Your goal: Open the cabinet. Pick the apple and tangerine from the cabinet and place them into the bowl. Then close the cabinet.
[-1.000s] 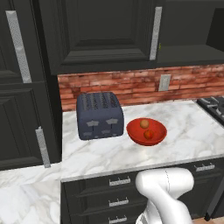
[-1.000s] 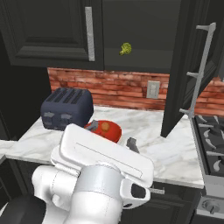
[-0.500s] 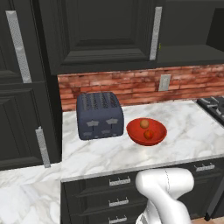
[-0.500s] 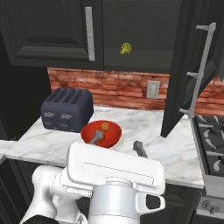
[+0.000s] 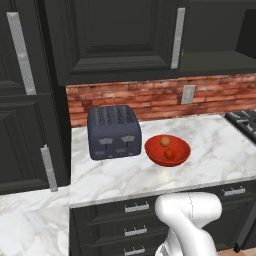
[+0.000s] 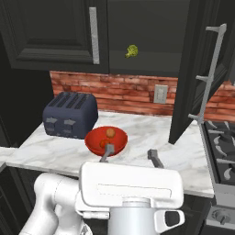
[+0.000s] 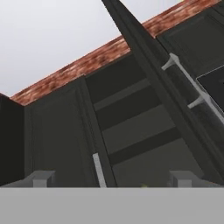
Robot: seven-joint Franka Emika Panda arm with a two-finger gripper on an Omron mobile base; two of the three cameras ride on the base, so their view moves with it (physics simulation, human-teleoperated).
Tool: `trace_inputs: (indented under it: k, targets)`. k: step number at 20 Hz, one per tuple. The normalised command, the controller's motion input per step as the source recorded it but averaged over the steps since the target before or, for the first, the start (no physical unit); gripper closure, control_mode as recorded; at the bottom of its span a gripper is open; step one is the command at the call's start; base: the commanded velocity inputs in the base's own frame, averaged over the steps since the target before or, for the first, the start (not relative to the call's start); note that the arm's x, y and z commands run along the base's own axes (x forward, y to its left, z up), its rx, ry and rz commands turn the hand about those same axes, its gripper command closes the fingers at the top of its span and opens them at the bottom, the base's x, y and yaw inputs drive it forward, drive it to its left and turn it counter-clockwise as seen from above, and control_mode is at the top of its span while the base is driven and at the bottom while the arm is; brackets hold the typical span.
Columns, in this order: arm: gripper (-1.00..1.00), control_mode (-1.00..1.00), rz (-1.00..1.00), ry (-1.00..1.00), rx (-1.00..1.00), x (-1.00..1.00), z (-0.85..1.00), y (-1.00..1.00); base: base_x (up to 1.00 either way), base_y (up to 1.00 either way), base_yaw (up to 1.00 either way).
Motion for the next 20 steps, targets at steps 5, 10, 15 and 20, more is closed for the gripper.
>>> trace_inputs:
  k: [5, 10, 15, 20]
  targets:
    - [-1.00, -1.00, 0.11, -0.01, 0.04, 0.28, 0.00, -0.38, 0.00, 0.00, 0.00]
    - [-1.00, -1.00, 0.17, 0.00, 0.05, 0.39, 0.00, -0.47, 0.00, 0.00, 0.00]
    - [-1.00, -1.00, 0.24, -0.01, 0.04, 0.52, 0.00, -0.56, 0.00, 0.00, 0.00]
    - [-1.00, -1.00, 0.31, 0.00, 0.03, 0.77, -0.13, -0.59, 0.00, 0.00, 0.00]
